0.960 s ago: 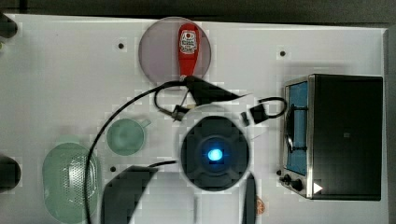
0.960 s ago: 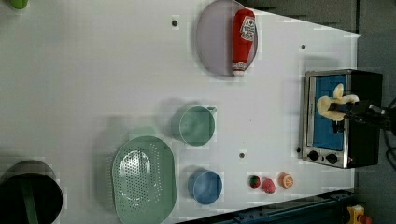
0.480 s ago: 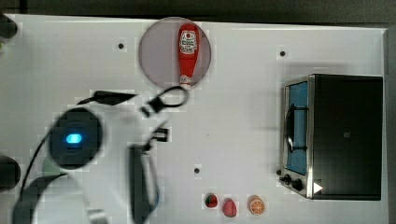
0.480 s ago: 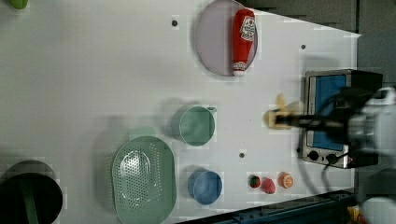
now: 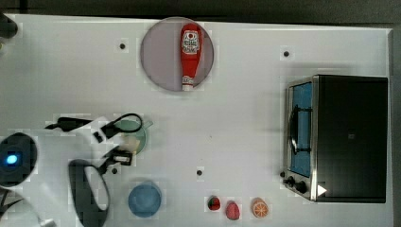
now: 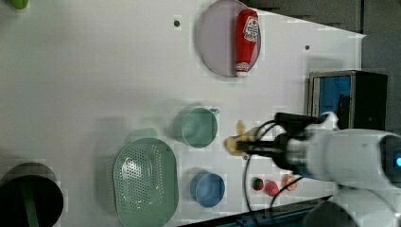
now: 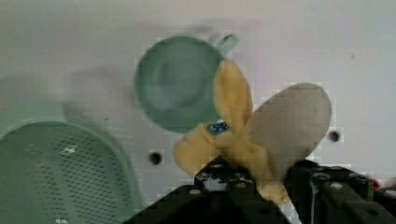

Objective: Pick Banana and place it in mug.

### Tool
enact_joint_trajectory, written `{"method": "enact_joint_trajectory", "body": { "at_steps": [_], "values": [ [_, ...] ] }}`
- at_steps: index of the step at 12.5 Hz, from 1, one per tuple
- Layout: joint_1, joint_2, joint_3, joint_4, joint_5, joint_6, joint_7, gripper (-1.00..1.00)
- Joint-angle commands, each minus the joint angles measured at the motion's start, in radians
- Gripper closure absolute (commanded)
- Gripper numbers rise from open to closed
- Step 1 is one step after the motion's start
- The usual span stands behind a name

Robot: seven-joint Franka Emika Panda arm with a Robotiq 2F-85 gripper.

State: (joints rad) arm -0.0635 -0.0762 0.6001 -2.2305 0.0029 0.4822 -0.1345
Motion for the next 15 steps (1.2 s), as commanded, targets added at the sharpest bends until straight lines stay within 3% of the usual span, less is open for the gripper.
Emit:
{"method": "enact_joint_trajectory", "body": {
  "at_steps": [1, 7, 13, 15],
  "values": [
    [-0.012, 0.076, -0.021, -0.022, 0.017, 0.137, 0.198, 0.42],
    [-0.012, 0.217, -0.031, -0.060, 0.004, 0.278, 0.277, 0.36],
    [-0.012, 0.259, -0.040, -0.077, -0.029, 0.349, 0.339, -0.95],
    [-0.017, 0.235, -0.055, -0.056, -0.027, 0.358, 0.339, -1.00]
  ]
}}
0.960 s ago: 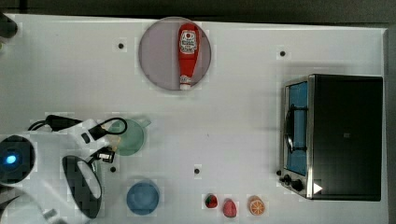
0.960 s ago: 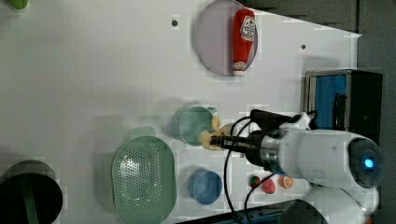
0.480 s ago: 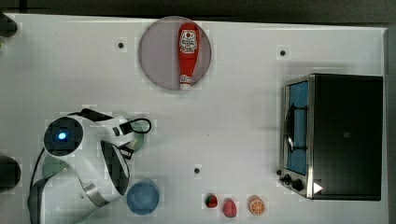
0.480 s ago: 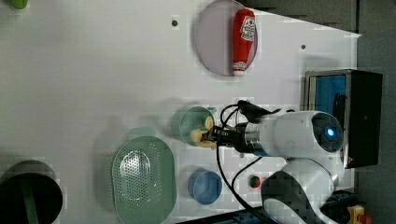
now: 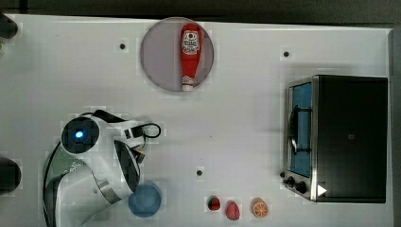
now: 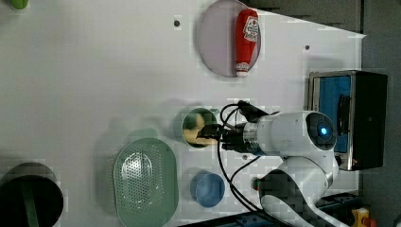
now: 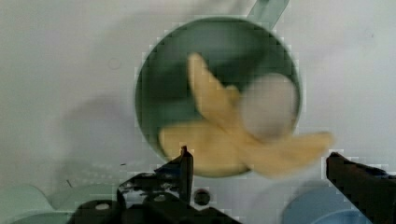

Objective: Pick Banana and place it in mug.

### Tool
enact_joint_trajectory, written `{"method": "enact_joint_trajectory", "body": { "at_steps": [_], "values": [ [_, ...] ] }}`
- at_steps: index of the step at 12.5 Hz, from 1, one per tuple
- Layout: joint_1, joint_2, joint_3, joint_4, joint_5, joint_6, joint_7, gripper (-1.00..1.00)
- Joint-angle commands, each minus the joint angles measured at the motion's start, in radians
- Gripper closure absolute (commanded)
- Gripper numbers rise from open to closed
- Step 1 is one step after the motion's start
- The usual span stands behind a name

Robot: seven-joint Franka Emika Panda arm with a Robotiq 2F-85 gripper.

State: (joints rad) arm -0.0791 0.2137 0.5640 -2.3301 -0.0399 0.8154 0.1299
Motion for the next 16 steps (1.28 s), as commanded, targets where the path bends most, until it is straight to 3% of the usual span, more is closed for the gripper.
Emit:
{"method": "enact_joint_trajectory", "body": {
  "at_steps": [1, 8, 12, 16],
  "values": [
    [-0.009, -0.081, -0.032, 0.058, 0.017, 0.010, 0.075, -1.00],
    [-0.038, -0.346, -0.246, 0.261, 0.017, -0.421, 0.072, -1.00],
    [-0.039, -0.420, -0.478, 0.412, 0.028, -0.673, 0.063, -1.00],
    [-0.039, -0.436, -0.534, 0.425, 0.040, -0.753, -0.031, -1.00]
  ]
}}
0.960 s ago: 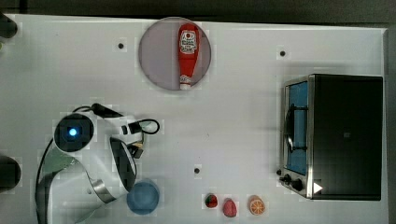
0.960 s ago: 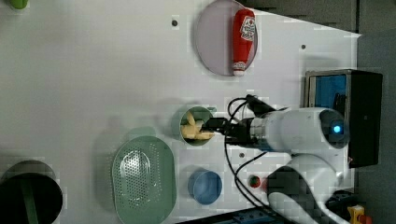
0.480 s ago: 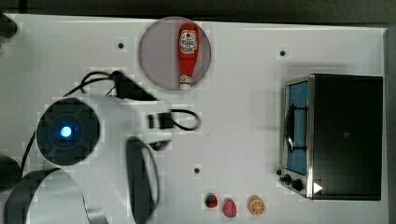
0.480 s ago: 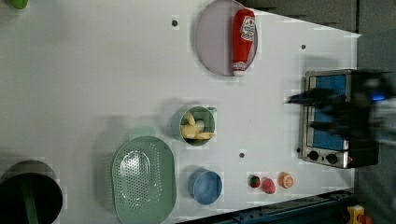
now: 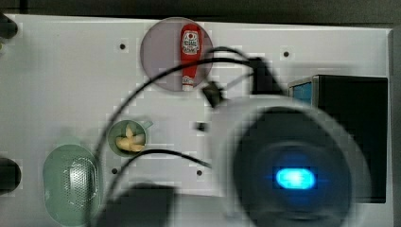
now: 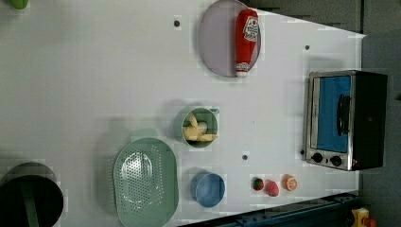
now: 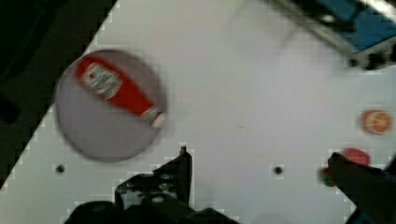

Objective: Pick Banana and place it in mug.

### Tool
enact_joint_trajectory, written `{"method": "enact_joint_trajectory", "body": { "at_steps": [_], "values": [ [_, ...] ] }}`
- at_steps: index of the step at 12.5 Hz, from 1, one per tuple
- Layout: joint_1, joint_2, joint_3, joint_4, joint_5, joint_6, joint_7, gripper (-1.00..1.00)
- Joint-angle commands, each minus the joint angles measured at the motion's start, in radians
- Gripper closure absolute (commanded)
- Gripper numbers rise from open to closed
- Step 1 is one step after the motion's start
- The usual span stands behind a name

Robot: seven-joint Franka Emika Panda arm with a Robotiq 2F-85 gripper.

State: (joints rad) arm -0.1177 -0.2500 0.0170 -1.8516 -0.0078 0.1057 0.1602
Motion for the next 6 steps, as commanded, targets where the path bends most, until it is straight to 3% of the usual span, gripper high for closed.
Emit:
{"method": "enact_joint_trajectory", "body": {
  "at_steps": [1, 6],
  "values": [
    [0.001, 0.028, 0.017, -0.053, 0.008, -0.042, -0.061, -1.00],
    [0.003, 0.030, 0.031, -0.056, 0.008, -0.042, -0.061, -1.00]
  ]
}}
